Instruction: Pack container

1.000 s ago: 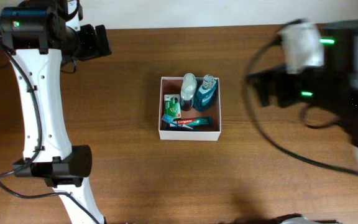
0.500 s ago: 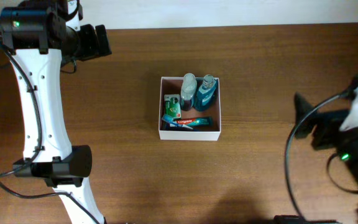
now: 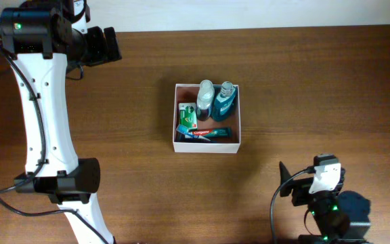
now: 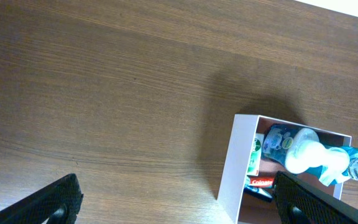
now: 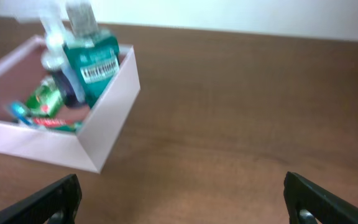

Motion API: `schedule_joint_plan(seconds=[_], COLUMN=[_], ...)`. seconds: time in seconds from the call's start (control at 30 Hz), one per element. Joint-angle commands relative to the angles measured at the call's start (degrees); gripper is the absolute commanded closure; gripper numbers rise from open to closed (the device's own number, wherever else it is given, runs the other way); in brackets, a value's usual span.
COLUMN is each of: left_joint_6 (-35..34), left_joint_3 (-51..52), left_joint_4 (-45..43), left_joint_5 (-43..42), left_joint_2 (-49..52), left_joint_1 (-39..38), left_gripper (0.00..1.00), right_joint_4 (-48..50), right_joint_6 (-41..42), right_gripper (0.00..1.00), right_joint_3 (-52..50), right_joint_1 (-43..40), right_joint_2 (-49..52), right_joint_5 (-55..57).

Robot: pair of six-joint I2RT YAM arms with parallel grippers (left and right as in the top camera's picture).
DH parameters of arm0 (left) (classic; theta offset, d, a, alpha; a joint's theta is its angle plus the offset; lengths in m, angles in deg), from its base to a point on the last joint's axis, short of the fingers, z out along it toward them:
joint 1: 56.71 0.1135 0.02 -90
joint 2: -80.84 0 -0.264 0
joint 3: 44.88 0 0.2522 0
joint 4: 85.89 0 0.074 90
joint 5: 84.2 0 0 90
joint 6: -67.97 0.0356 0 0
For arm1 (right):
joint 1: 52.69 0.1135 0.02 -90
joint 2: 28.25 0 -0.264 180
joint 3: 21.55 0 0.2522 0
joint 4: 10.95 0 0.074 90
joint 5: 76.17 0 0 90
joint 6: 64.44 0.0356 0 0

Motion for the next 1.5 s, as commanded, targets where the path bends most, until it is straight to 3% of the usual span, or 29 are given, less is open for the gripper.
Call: schedule_joint_plan(seconds=[0.0,0.37,1.13,1.4,1.47], left_joint_6=[0.74,0.74,0.74,0.79,2.45], left_joint_3=[-0.9,-0.9,-0.9,0.52,3.5], left_joint_4=[0.02,0.02,0.02,0.02,-0.13], left_joint_5=[-0.17,-0.17,-0.17,-0.11,8.52], left_joint_2=[-1.49,-1.49,-1.44,-7.98,-12.7], left_joint_1=[0.2,0.2,0.2,-1.18,-2.47], left_gripper=[0.01,0.01,0.01,0.01,0.01], right_joint_4=[0.68,1.07,1.09,1.09,1.09], right_joint_6=[0.5,0.48,0.48,0.48,0.48], right_gripper=[0.01,0.01,0.01,0.01,0.01], right_joint_3=[-5.4,-11.3,-11.37,-11.37,-11.37], right_joint_1=[-0.42,-0.44,-0.44,-0.44,-0.44], right_joint_2=[-3.85,-8.15,-8.15,-8.15,-8.15], right_joint_5=[-0.94,-0.92,-0.9,-0.9,-0.9])
